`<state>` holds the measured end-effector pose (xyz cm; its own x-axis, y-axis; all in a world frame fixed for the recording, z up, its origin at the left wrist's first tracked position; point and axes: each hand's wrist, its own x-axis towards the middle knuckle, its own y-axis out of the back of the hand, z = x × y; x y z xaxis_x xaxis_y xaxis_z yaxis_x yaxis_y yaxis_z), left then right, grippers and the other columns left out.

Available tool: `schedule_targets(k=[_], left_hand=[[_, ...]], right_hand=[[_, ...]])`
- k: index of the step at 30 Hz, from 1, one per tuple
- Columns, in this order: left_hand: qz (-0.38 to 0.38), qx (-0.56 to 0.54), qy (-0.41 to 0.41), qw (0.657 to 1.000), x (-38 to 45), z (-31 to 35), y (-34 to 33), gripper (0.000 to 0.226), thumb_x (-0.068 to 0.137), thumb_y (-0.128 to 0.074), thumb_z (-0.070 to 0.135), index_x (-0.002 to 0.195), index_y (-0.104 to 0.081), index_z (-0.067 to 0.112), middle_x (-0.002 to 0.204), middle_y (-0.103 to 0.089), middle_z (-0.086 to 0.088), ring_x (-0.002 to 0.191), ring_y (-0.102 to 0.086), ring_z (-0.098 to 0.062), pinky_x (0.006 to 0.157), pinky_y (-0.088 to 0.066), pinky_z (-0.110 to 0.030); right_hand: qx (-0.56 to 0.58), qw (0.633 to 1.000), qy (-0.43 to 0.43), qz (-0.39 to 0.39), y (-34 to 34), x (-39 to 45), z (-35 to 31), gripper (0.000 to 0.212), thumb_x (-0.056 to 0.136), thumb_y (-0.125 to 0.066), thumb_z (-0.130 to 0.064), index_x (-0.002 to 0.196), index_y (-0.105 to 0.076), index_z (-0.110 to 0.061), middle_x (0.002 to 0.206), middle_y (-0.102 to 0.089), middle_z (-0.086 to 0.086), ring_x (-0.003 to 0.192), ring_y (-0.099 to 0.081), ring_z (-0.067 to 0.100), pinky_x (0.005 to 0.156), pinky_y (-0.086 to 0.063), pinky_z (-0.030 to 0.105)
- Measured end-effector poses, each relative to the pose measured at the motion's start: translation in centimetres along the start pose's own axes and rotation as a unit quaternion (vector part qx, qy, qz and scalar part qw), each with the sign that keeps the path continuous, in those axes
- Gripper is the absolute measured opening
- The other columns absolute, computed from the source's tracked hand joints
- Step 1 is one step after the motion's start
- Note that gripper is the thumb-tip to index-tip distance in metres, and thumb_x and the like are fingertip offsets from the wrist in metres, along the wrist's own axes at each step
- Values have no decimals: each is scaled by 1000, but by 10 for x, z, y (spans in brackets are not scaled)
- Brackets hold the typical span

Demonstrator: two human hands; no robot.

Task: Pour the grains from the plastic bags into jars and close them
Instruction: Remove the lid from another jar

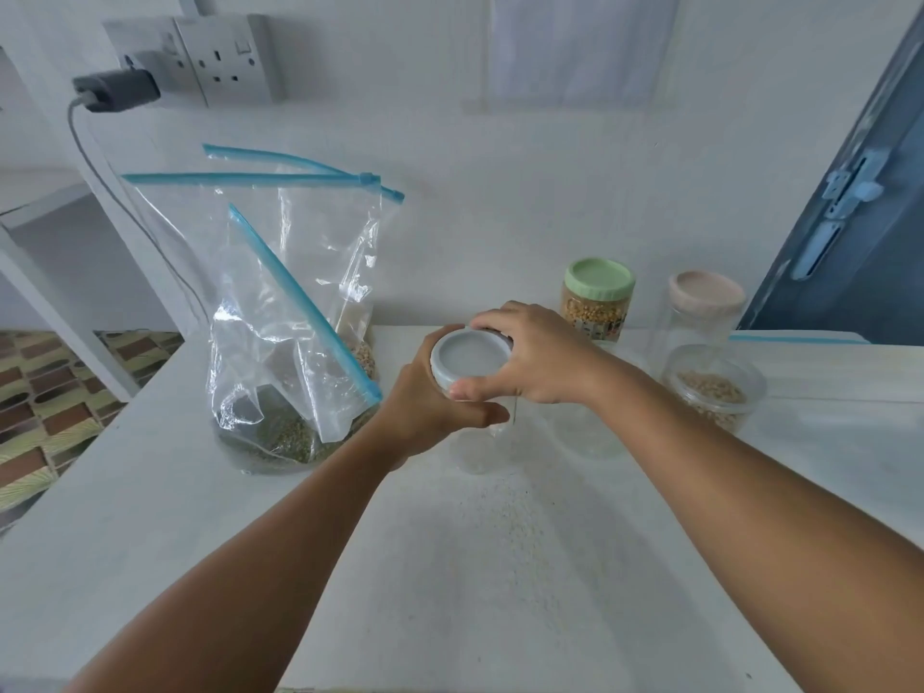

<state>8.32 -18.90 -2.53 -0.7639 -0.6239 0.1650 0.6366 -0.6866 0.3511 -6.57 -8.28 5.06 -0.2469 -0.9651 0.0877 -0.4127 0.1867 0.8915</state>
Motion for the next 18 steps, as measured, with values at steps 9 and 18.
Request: schedule_targets(k=[9, 18], left_hand=[[-18, 13, -1, 1000, -1, 0, 2, 99, 57, -100, 37, 139, -45, 41, 128, -62, 17, 121, -60, -6, 103, -55, -43], [-33, 20, 0, 999, -2, 6, 4, 105, 55, -102, 40, 140, -40, 37, 131, -55, 15, 122, -56, -3, 104, -54, -41]], right_hand=[[-10, 999, -29, -29, 1, -4, 6, 102, 66, -68, -88, 151, -45, -37, 143, -46, -11, 135, -41, 14, 111, -40, 43], [-66, 994, -27, -81, 12, -6, 4, 93, 79, -63, -82, 157, -31, -44, 151, -41, -10, 138, -31, 22, 114, -33, 48]])
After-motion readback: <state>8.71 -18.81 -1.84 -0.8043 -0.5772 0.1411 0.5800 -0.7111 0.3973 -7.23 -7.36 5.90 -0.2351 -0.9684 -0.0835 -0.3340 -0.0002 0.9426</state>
